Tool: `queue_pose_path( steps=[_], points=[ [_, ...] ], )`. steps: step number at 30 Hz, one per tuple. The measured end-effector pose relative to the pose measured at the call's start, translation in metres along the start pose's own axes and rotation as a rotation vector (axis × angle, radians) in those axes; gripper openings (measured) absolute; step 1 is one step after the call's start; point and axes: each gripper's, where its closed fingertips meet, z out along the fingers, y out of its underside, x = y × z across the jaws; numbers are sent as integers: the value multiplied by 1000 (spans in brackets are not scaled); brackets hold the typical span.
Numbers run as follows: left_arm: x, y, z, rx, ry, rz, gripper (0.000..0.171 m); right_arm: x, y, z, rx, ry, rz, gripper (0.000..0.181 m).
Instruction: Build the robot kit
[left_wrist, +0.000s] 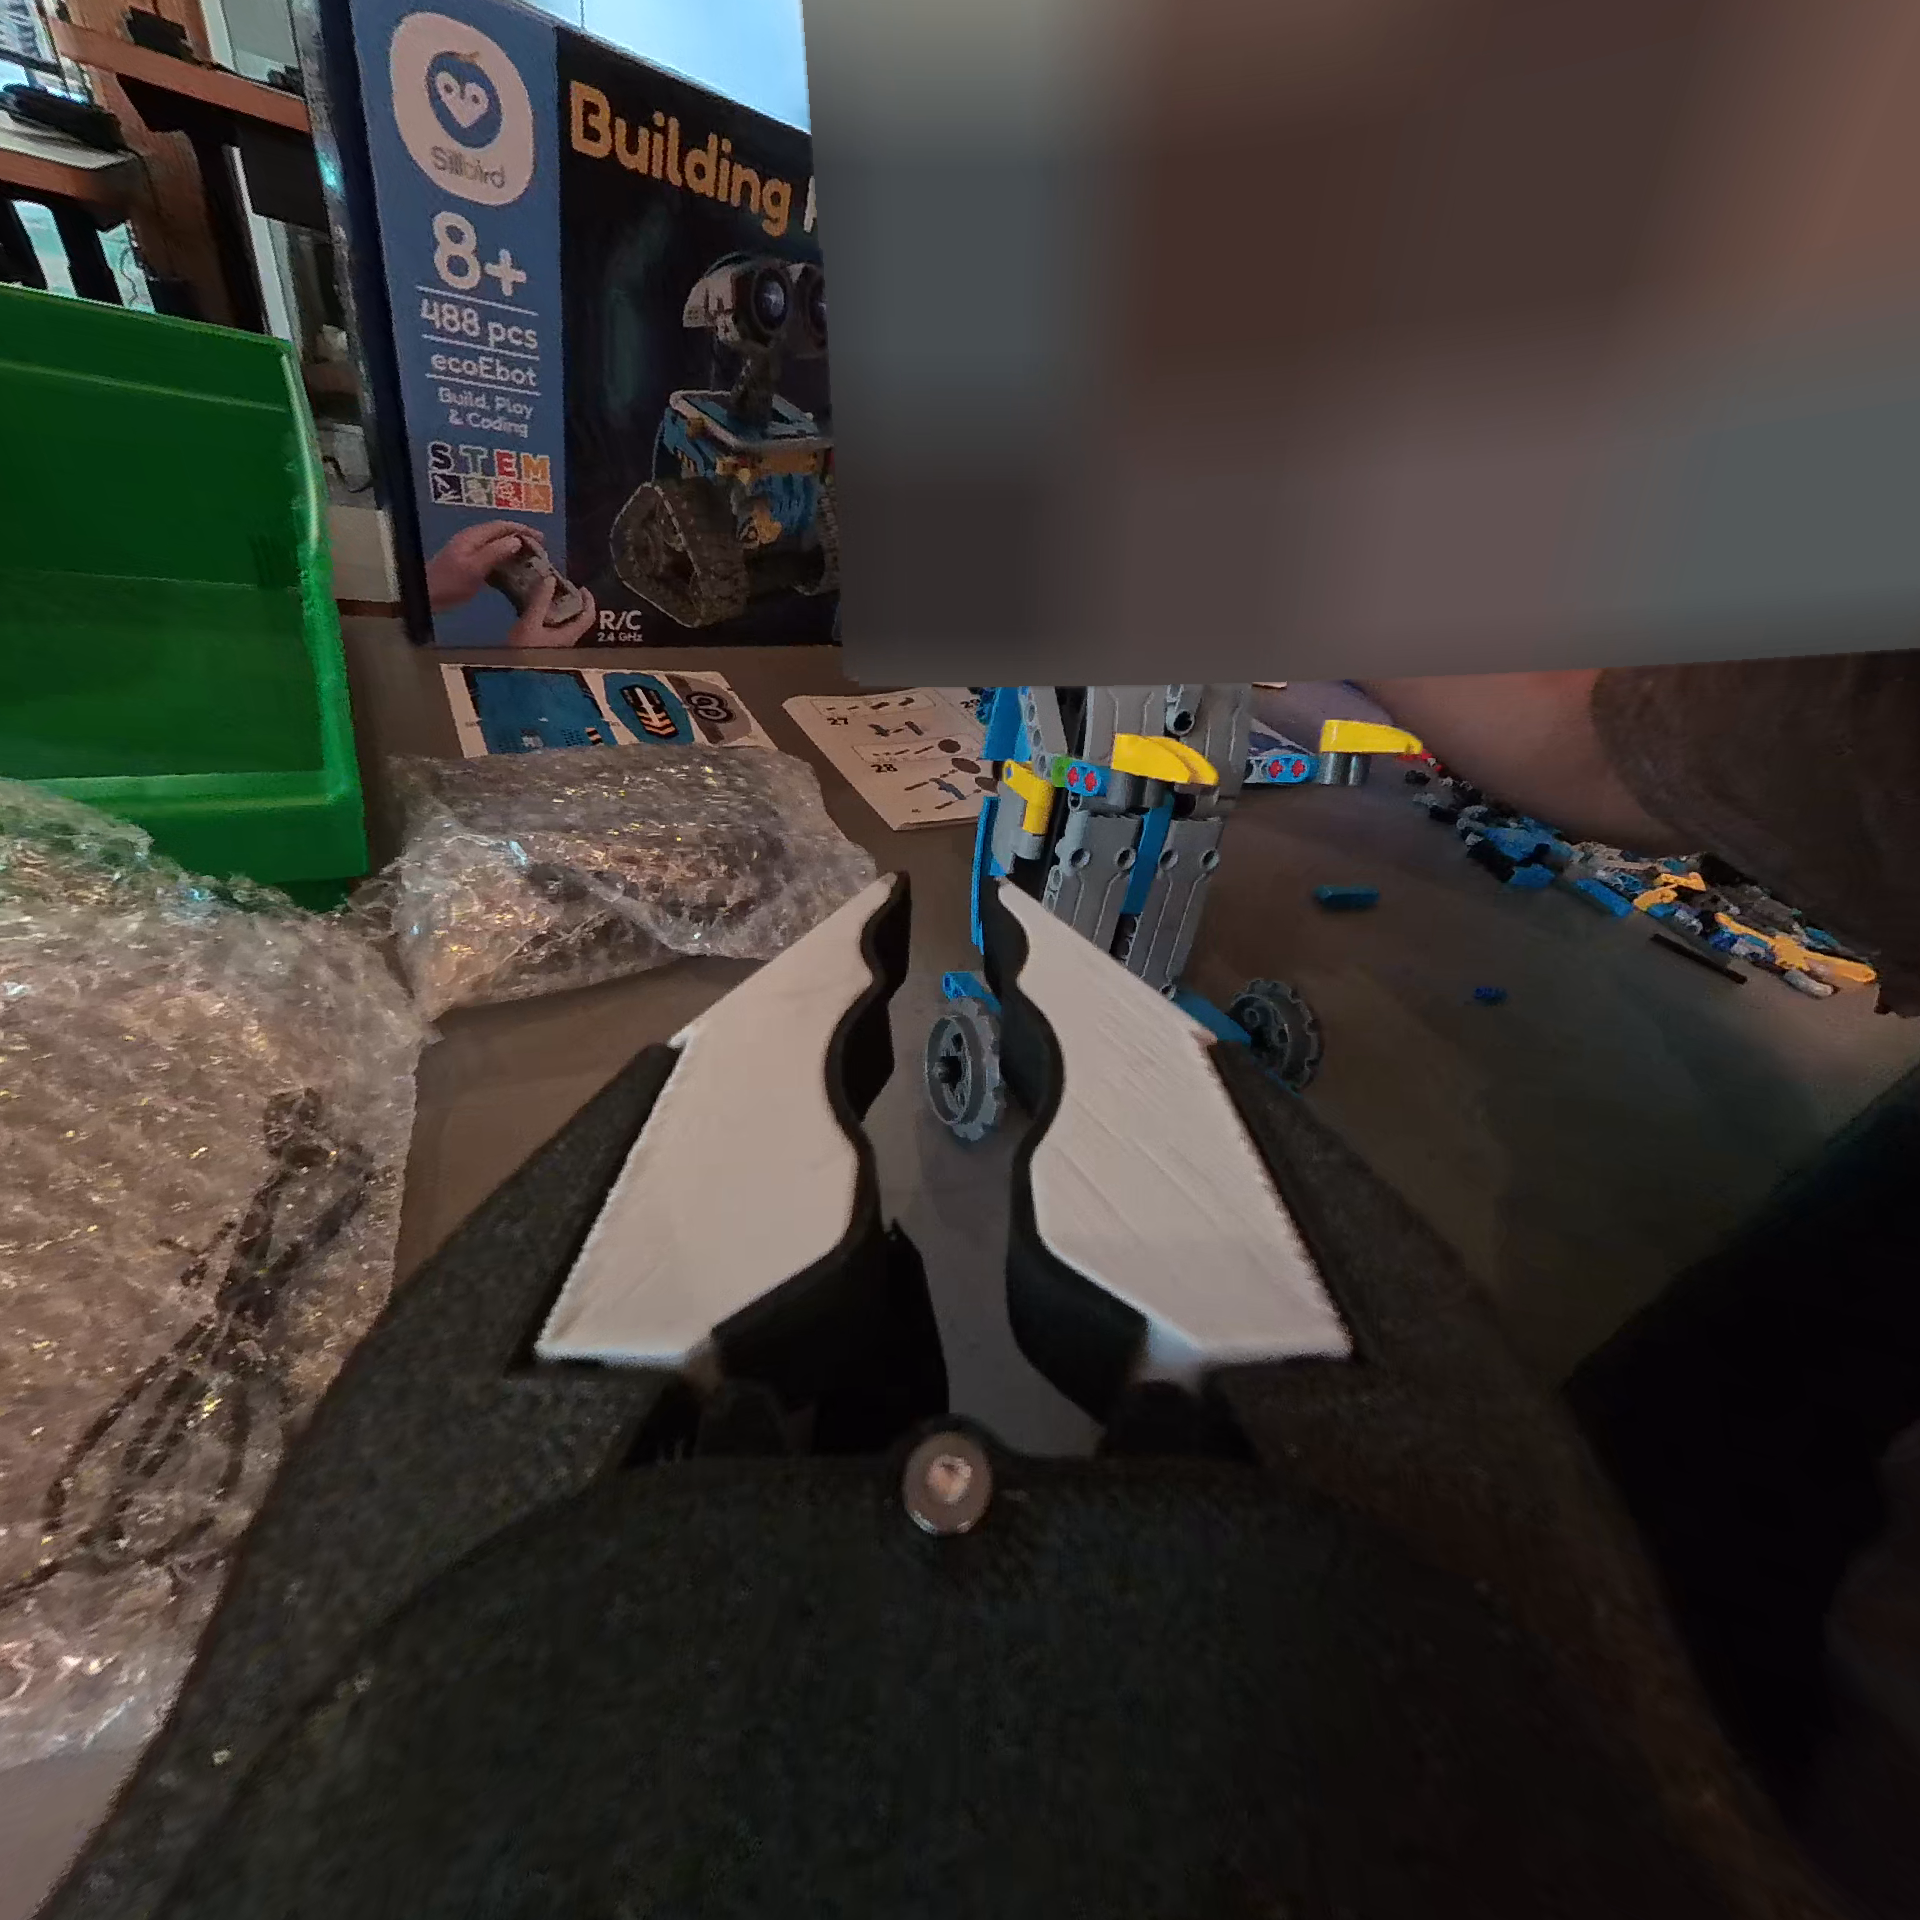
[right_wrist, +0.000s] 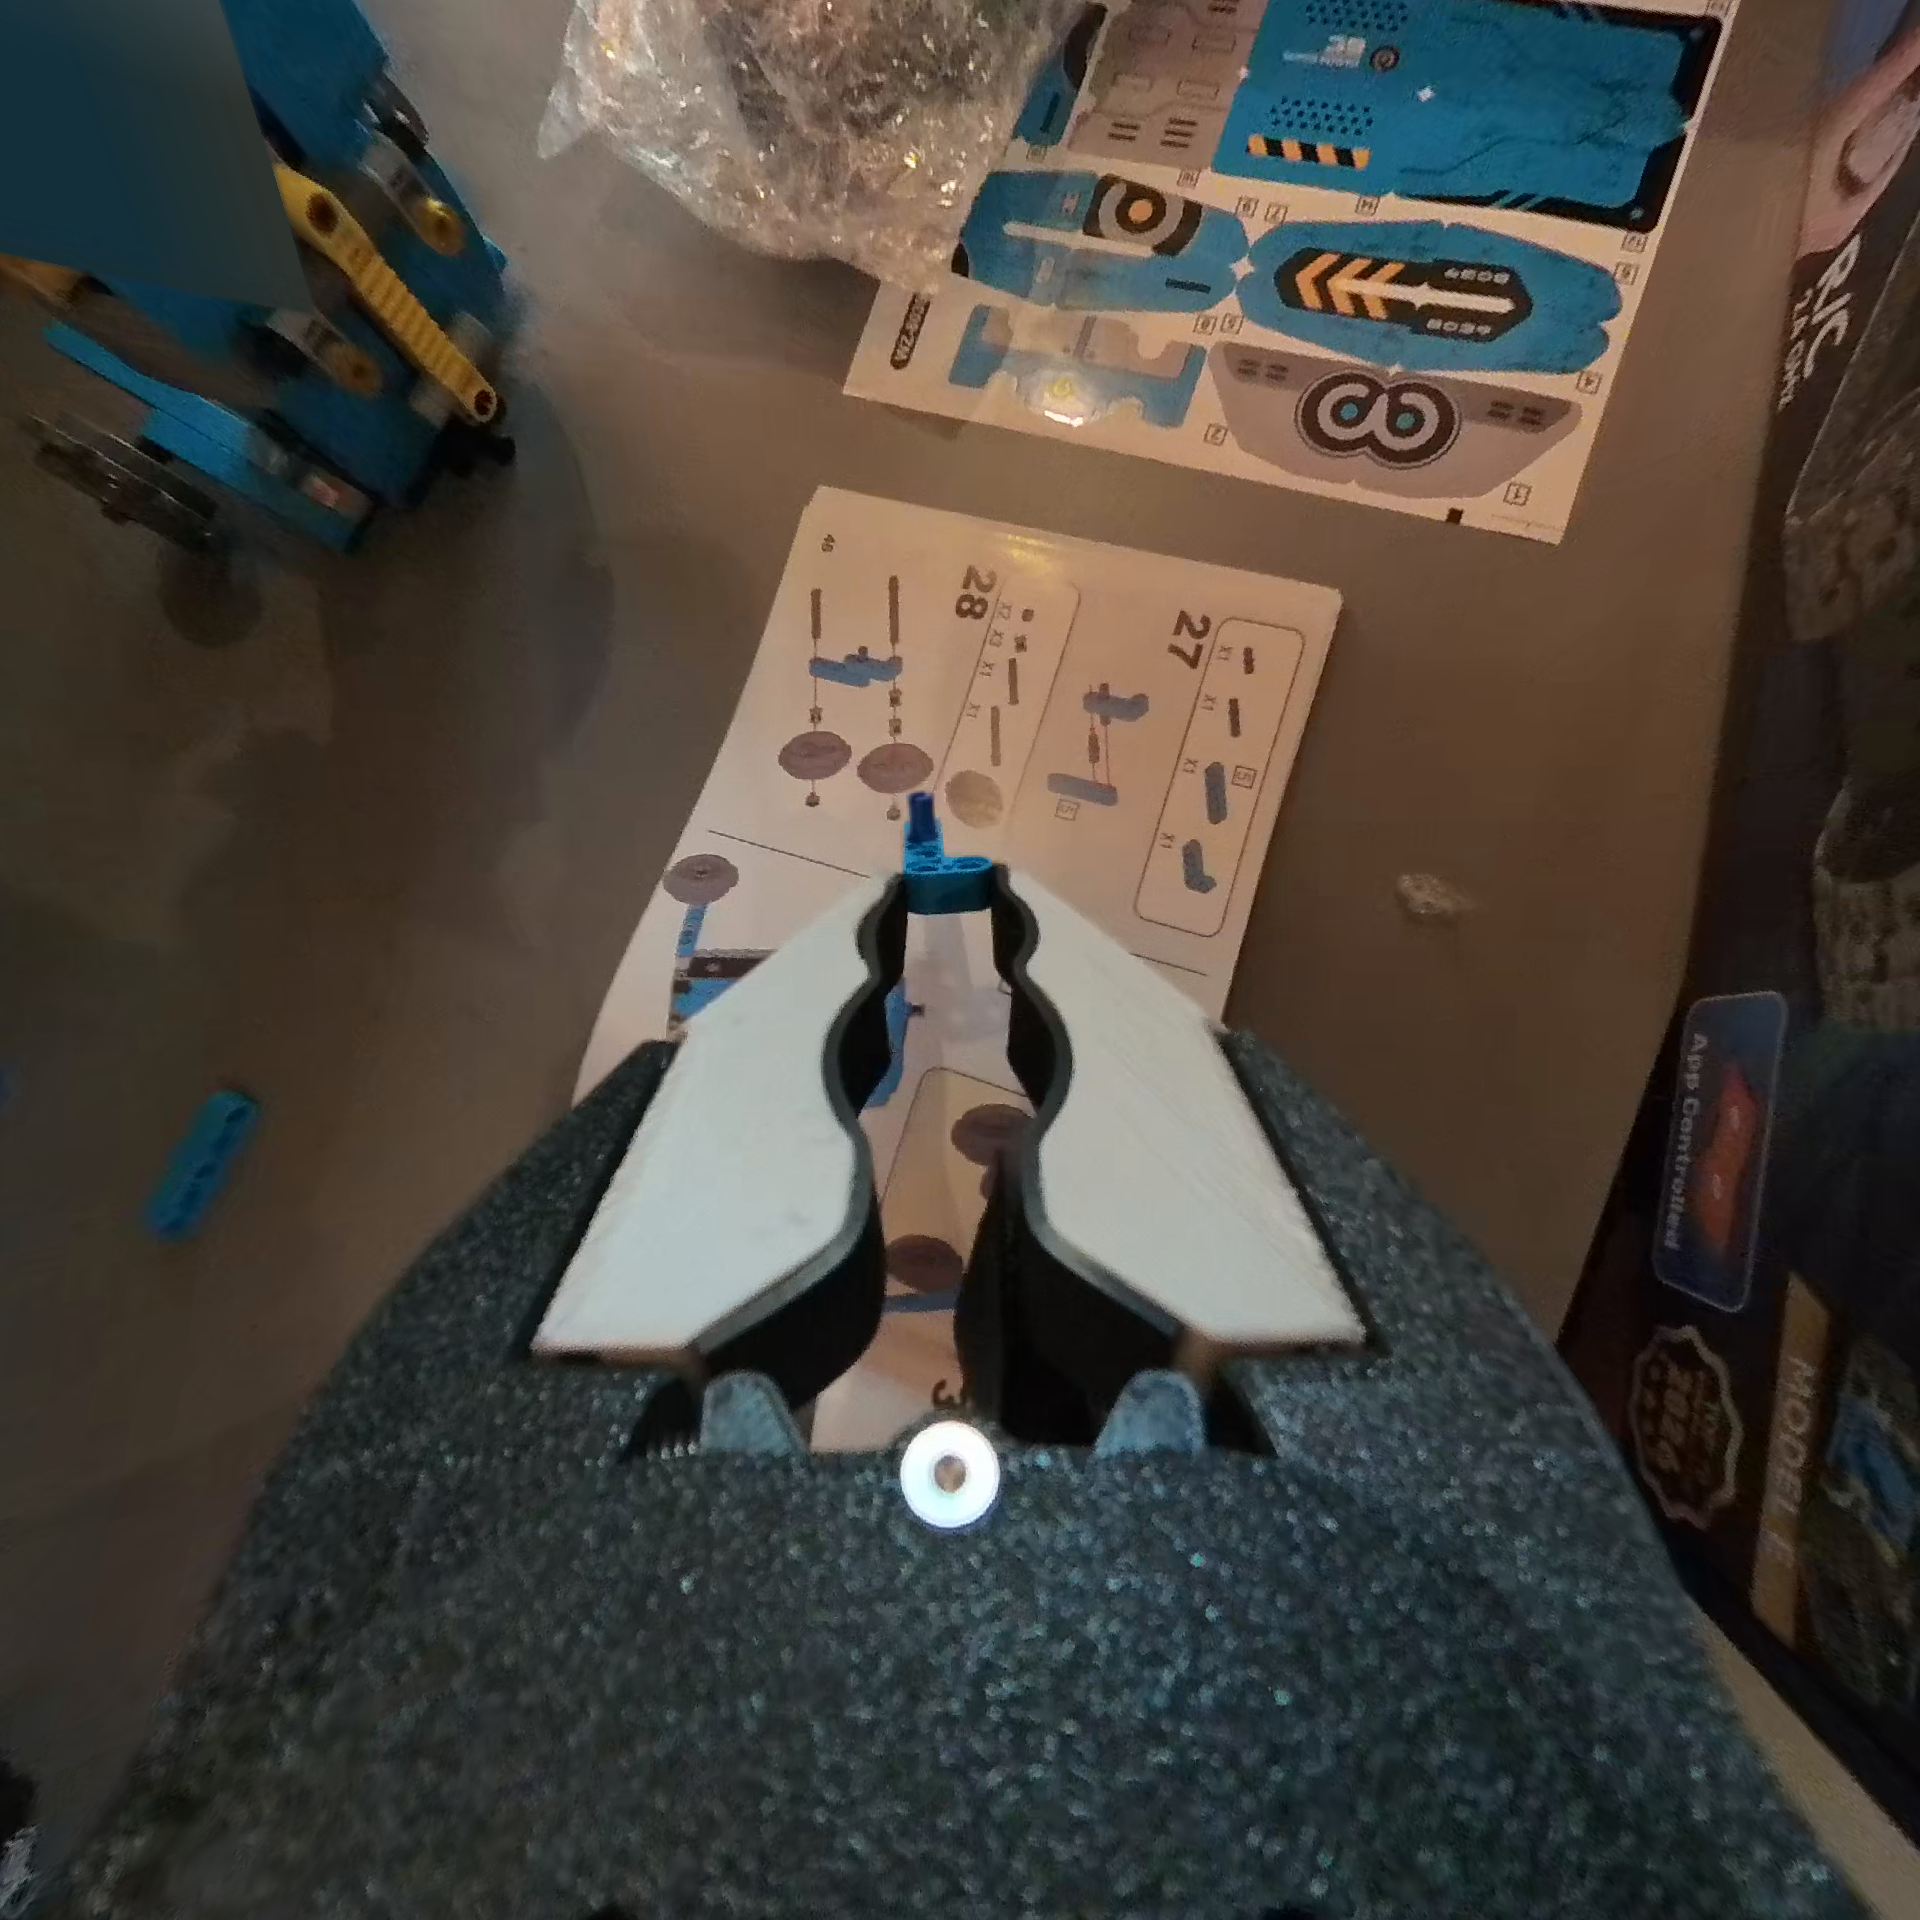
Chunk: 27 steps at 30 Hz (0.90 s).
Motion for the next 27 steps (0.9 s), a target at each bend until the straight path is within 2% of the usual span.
queue_pose_path(
  steps=[16,21,24,27],
  points=[
    [-3,1,1,-5,8,-35,13,13,2,4,20,14,-1,16],
    [-3,1,1,-10,10,-36,13,7,-3,2,44,-4,9,16],
    [-1,2,3,-21,9,-22,13,-22,-6,-4,12,-77,24,16],
    [1,5,5,-39,-1,13,13,-99,-4,-7,-70,-328,76,16]
  ],
)
